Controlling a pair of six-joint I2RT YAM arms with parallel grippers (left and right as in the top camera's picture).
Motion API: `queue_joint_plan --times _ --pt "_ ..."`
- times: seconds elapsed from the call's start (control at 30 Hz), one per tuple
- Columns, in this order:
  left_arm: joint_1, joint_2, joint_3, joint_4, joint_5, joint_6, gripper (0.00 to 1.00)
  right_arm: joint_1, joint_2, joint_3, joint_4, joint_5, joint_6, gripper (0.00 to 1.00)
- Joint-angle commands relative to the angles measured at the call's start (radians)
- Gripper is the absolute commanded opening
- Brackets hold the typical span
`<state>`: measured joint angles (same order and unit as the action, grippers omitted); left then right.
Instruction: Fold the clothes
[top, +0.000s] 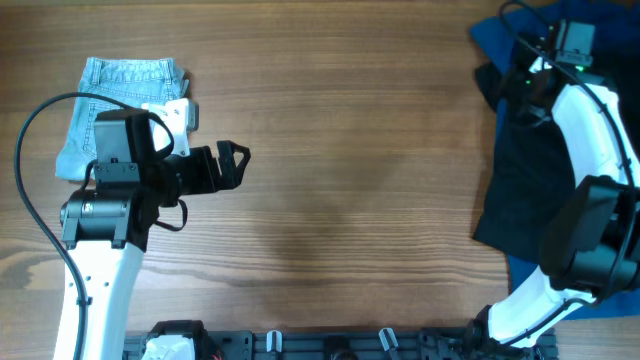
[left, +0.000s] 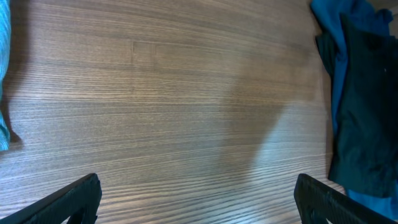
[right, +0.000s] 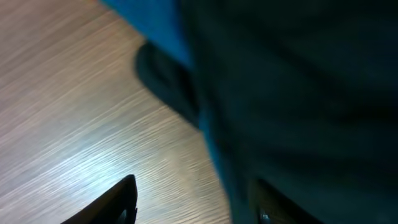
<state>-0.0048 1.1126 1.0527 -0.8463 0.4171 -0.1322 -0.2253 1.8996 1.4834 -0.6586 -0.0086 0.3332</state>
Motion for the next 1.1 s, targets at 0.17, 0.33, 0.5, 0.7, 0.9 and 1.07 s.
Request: queue_joint_plan --times 0.17,0.33,0.5,0.7,0.9,1.07 --pt "-0.005 -0.006 0.019 0.000 0.029 0.011 1.00 -0.010 0.129 -0.003 -0.001 0.032 0.009 0.51" --pt "-0.005 -0.006 0.019 0.000 0.049 0.006 1.00 -0.010 0.156 -0.003 0.004 0.032 0.010 0.14" --pt "-0.005 -0.006 0.019 0.000 0.062 -0.011 1.00 -0.021 0.156 -0.003 0.008 0.032 0.011 0.04" --pt "-0.005 -0.006 0.019 0.000 0.065 -0.011 1.00 -0.108 0.114 -0.002 -0.005 -0.031 0.006 0.04" --pt "-0.005 -0.006 0.019 0.001 0.065 -0.011 1.00 -0.185 0.084 -0.002 -0.016 -0.195 -0.046 0.04" --pt "-0.005 -0.006 0.019 0.001 0.065 -0.011 1.00 -0.166 0.084 -0.002 -0.004 -0.288 -0.100 0.08"
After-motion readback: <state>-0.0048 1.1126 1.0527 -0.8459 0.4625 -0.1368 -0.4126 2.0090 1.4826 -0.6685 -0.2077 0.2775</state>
